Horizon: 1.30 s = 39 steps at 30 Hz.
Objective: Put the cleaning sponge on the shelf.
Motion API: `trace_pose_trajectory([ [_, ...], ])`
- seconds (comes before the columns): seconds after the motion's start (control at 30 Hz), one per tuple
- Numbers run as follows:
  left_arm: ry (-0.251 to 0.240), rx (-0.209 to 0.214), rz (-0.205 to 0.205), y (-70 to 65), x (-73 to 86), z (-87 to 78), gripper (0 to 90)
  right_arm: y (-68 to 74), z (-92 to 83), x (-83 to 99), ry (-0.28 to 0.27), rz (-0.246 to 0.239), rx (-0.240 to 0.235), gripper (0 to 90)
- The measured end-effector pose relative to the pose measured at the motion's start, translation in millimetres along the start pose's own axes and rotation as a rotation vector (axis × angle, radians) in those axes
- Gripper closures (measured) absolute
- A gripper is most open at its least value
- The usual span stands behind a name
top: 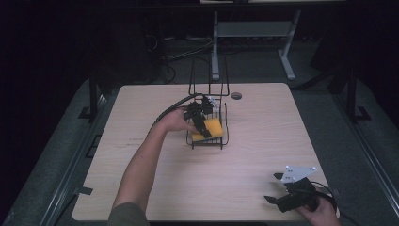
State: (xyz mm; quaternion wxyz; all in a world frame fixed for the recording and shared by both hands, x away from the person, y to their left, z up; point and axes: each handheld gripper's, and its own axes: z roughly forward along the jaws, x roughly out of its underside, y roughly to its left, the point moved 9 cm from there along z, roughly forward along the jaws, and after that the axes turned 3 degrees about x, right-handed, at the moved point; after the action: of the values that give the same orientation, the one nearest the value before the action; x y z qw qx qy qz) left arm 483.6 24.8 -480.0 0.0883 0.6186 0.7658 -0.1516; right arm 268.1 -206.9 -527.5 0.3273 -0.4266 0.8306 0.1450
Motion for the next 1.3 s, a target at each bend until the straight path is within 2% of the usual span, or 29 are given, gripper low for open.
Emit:
trace_pose_trajectory([
  [0.23, -0.018, -0.011, -0.005, -0.5, 0.3, -9.8, 18.4, 0.6, -0.2, 0.2, 0.000, 0.000, 0.001, 13.5],
  [0.43, -0.029, -0.034, 0.014, -4.5, 3.0, -22.4, 18.7, 3.7, 3.3, -1.9, 0.009, -0.006, -0.005, 13.4],
  [0.57, -0.030, -0.049, 0.018, -7.6, 4.8, -26.4, 18.9, 4.3, 2.5, -2.6, 0.006, -0.003, -0.007, 13.4],
  [0.63, -0.053, -0.046, 0.017, -10.7, 4.7, -29.0, 19.3, 4.5, 1.3, -3.5, -0.003, 0.008, -0.006, 13.4],
  [0.7, -0.047, -0.036, 0.017, -14.2, 8.6, -29.8, 20.2, 4.7, -0.5, -3.0, -0.007, 0.000, -0.003, 13.4],
  [0.8, -0.065, -0.058, 0.013, -15.3, 10.2, -28.7, 20.1, 4.4, -0.8, -3.8, -0.010, 0.008, -0.003, 13.4],
  [1.0, -0.050, -0.053, -0.001, -18.8, 16.6, -30.6, 20.1, 3.1, -2.7, -3.8, -0.009, 0.012, 0.002, 13.4],
  [1.3, -0.030, -0.052, 0.028, -26.7, 15.0, -28.5, 20.2, 2.3, -5.0, -4.6, -0.023, 0.017, 0.003, 13.3],
])
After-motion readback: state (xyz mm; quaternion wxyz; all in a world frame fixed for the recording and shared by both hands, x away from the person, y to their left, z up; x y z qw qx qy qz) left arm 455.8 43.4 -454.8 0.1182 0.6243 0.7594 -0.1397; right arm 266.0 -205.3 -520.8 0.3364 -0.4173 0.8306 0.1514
